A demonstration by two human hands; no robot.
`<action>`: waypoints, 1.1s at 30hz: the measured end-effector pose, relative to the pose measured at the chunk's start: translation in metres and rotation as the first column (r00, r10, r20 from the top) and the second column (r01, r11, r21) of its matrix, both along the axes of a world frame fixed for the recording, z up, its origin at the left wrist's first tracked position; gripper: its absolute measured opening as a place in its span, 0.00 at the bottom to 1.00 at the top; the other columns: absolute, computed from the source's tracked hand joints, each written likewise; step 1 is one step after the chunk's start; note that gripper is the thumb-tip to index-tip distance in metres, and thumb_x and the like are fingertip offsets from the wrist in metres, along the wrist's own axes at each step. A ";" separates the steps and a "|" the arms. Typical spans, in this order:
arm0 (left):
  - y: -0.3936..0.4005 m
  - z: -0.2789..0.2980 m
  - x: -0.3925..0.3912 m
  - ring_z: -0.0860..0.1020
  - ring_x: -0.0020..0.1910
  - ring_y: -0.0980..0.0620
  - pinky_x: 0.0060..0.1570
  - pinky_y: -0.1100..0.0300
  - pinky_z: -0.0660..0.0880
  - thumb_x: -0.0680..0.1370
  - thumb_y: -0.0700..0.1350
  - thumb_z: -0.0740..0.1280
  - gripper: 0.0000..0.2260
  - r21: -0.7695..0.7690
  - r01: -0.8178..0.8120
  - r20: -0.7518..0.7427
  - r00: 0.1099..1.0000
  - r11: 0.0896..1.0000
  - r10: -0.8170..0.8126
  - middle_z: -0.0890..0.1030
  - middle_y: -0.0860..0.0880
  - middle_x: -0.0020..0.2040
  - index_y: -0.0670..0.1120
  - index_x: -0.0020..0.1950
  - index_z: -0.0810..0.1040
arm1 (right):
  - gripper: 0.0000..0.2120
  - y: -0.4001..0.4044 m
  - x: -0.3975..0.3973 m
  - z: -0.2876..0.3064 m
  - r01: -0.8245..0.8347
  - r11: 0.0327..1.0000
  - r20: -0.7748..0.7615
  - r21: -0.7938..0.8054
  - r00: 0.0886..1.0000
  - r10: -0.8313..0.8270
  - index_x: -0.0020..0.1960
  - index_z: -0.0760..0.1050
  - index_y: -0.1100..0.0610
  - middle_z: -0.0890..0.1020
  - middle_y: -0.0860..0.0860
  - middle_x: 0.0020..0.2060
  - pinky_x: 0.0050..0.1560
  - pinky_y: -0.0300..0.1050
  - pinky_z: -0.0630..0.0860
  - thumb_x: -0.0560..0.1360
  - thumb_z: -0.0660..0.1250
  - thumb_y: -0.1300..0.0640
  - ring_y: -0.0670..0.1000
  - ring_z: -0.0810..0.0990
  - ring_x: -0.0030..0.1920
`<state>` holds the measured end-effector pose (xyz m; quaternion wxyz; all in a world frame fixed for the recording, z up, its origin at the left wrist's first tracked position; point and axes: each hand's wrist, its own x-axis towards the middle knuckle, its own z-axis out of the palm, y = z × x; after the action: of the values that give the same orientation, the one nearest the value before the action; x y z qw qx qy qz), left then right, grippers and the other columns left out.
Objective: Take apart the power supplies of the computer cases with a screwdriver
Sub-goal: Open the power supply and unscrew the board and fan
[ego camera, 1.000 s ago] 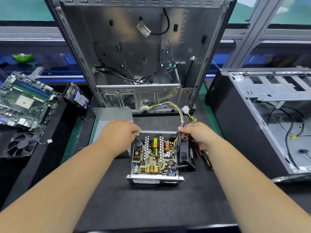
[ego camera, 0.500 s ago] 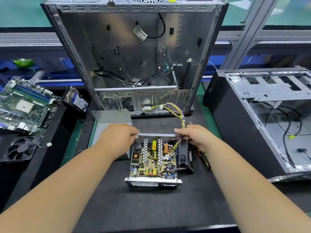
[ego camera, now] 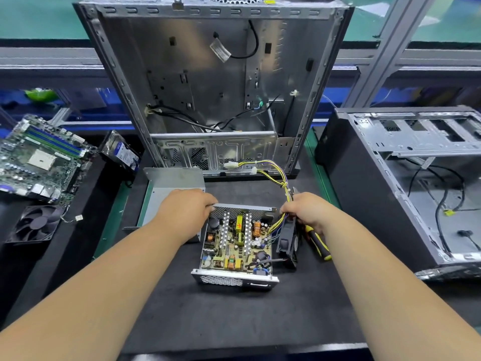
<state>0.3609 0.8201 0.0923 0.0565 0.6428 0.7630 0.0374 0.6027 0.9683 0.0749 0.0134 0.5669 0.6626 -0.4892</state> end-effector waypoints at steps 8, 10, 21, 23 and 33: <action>-0.002 -0.001 0.001 0.77 0.43 0.47 0.38 0.56 0.68 0.82 0.48 0.60 0.10 0.002 -0.051 0.013 0.999 0.999 0.051 0.81 0.51 0.44 0.51 0.48 0.81 | 0.13 -0.007 -0.008 -0.004 0.099 0.951 0.038 0.294 0.993 -0.115 0.43 0.78 0.62 0.86 0.60 0.39 0.52 0.53 0.80 0.80 0.68 0.53 0.59 0.85 0.41; -0.003 -0.001 0.002 0.78 0.45 0.46 0.40 0.55 0.72 0.82 0.48 0.61 0.10 0.008 -0.065 0.022 0.998 0.998 0.064 0.82 0.50 0.46 0.50 0.49 0.82 | 0.14 -0.009 -0.002 -0.008 0.227 0.920 -0.067 0.319 0.974 -0.218 0.39 0.78 0.61 0.85 0.58 0.34 0.52 0.55 0.80 0.80 0.67 0.53 0.58 0.84 0.37; -0.022 0.013 0.020 0.70 0.67 0.43 0.67 0.49 0.66 0.80 0.46 0.66 0.23 0.108 -0.162 0.172 0.975 0.981 0.142 0.73 0.47 0.69 0.50 0.75 0.68 | 0.18 -0.011 0.042 -0.006 0.149 0.834 0.151 0.531 0.952 -0.266 0.63 0.76 0.56 0.77 0.55 0.61 0.59 0.50 0.73 0.77 0.70 0.49 0.59 0.76 0.60; -0.026 0.019 0.027 0.70 0.67 0.44 0.67 0.48 0.67 0.79 0.45 0.66 0.22 0.189 -0.169 0.232 0.965 0.967 0.123 0.73 0.47 0.68 0.50 0.73 0.69 | 0.27 -0.016 0.046 -0.006 0.083 0.877 0.266 0.473 0.936 -0.232 0.65 0.74 0.55 0.75 0.56 0.62 0.60 0.53 0.74 0.73 0.72 0.39 0.61 0.74 0.63; -0.034 0.022 0.066 0.75 0.50 0.55 0.53 0.56 0.73 0.78 0.43 0.68 0.07 0.183 -0.078 0.415 0.910 0.980 -0.005 0.75 0.56 0.50 0.53 0.55 0.77 | 0.34 -0.035 0.043 -0.015 -0.024 0.888 0.372 0.460 0.913 -0.168 0.67 0.72 0.56 0.73 0.56 0.63 0.62 0.53 0.74 0.71 0.72 0.35 0.60 0.73 0.65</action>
<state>0.4270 0.7858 0.1145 0.1522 0.6083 0.7383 0.2483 0.6454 0.9329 0.0602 -0.0026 0.6668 0.7196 -0.1937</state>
